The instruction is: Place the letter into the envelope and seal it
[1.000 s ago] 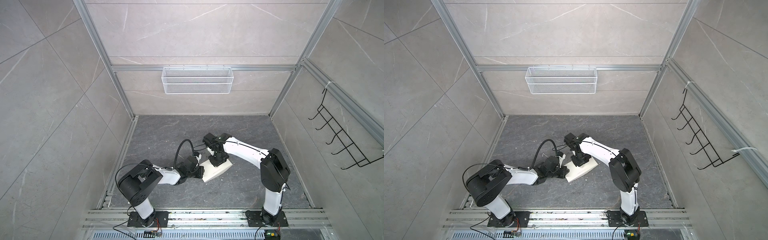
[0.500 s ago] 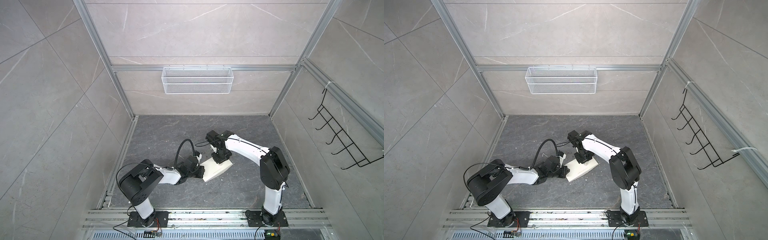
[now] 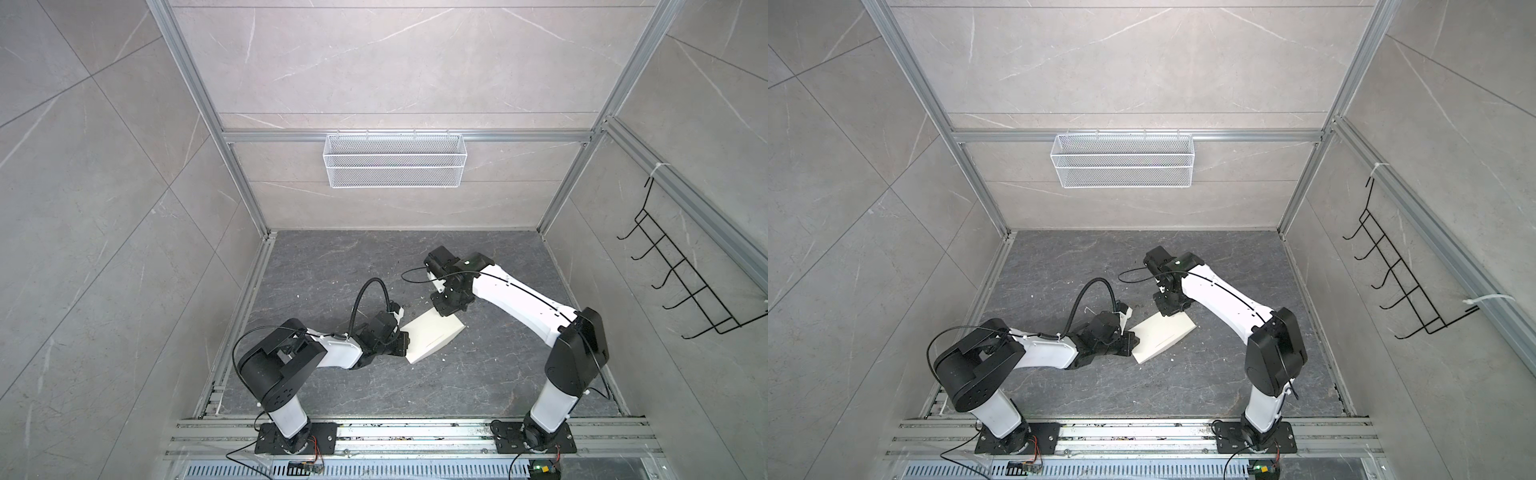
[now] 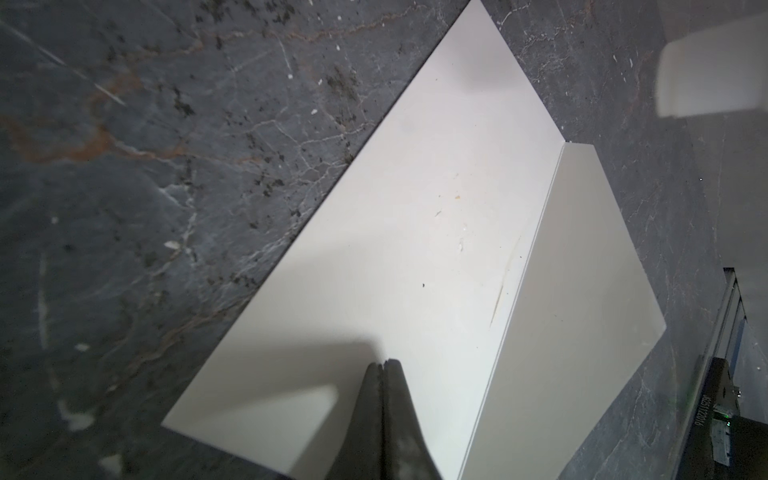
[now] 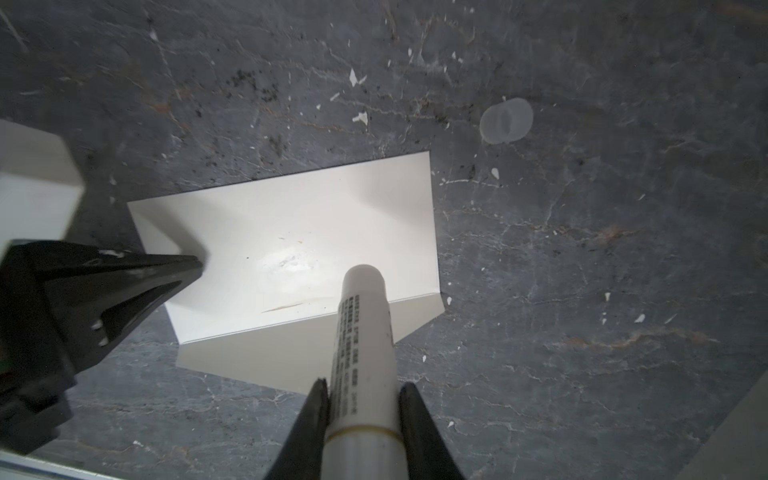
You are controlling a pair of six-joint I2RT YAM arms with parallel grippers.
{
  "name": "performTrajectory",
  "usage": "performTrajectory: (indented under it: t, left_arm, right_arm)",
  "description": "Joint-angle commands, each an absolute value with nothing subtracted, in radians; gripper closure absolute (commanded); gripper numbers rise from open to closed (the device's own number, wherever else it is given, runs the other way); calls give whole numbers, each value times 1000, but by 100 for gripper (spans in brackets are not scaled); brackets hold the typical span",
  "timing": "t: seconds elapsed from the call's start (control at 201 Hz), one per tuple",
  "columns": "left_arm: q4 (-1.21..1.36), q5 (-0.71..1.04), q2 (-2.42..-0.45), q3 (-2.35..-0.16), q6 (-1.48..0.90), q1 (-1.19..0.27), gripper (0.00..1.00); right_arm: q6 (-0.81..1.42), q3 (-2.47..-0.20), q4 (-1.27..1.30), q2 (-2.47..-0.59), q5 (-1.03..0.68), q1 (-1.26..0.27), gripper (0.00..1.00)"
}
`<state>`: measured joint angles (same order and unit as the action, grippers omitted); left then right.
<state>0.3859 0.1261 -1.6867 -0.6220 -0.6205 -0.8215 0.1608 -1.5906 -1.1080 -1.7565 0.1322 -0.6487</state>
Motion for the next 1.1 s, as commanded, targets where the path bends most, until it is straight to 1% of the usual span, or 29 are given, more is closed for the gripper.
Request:
performTrajectory:
  t: [0.0,0.289,0.473,0.857,1.091]
  left_arm:
    - [237,72,-1739,-606,-597,-828,100]
    - [242,68,-1732,-598,-598,-829,100]
    - [244,65,-1730,-594,-600,-829,100]
    - [248,66,-1732,-594,-601,-831,100]
    - [248,67,-1735,-598,-601,-830,100]
  right_arm:
    - [141,-1624,-1153,-1782,121,-678,100]
    - [130,-1688,-1170,-1930,122,-753,100]
    - [130,-1718,-1175,-1993,118,-779,100]
    - [125,-1723,-1184,-2058,119,-788,100]
    - [129,-1723,-1186,-2081,158,-788,100]
